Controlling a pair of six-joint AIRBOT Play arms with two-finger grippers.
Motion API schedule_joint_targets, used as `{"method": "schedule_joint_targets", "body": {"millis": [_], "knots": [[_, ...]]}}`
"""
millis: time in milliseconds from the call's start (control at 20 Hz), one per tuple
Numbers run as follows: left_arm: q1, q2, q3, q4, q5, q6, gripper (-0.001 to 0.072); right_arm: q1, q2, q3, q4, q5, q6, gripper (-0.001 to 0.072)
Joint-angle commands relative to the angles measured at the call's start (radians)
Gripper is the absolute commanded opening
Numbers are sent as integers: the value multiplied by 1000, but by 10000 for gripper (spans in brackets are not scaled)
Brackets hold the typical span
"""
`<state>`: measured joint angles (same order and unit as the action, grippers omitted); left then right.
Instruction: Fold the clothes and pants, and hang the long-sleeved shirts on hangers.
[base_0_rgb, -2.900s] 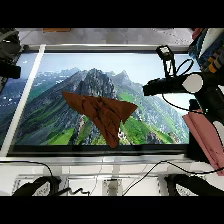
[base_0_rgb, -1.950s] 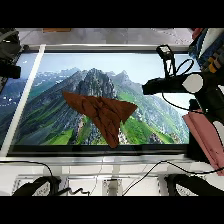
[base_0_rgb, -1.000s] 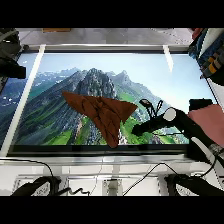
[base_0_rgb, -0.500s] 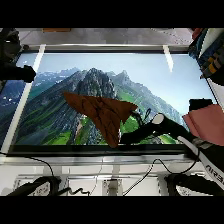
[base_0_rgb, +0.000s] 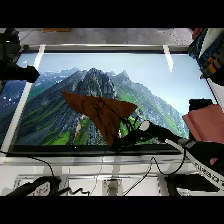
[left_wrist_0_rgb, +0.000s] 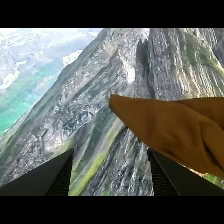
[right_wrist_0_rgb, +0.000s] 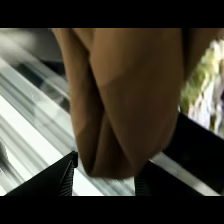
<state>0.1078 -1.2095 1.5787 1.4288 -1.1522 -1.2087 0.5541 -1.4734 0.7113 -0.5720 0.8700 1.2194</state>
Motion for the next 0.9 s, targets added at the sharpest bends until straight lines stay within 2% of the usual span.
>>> {"method": "schedule_joint_targets", "body": {"millis": [0, 100, 250, 300, 500, 600, 850], "knots": [[0, -1, 0, -2, 0, 0, 534, 8, -12, -1, 46, -128, 22, 396], [0, -1, 0, -2, 0, 0, 534, 7, -11, -1, 63, -168, 21, 230], [0, -1, 0, -2, 0, 0, 533, 6, -8, 10, 63, -198, 21, 47], [0, -1, 0, -2, 0, 0, 533, 6, -6, 21, 60, -202, 21, 24], [0, -8, 0, -2, -3, -9, 532, -48, 47, 84, -49, -177, 23, 24], [0, -27, -5, -2, -26, -61, 532, -134, 114, 88, -107, -151, 38, 24], [0, -94, -129, -19, -63, -161, 532, -404, 256, 85, -394, 114, 48, 23]]}}
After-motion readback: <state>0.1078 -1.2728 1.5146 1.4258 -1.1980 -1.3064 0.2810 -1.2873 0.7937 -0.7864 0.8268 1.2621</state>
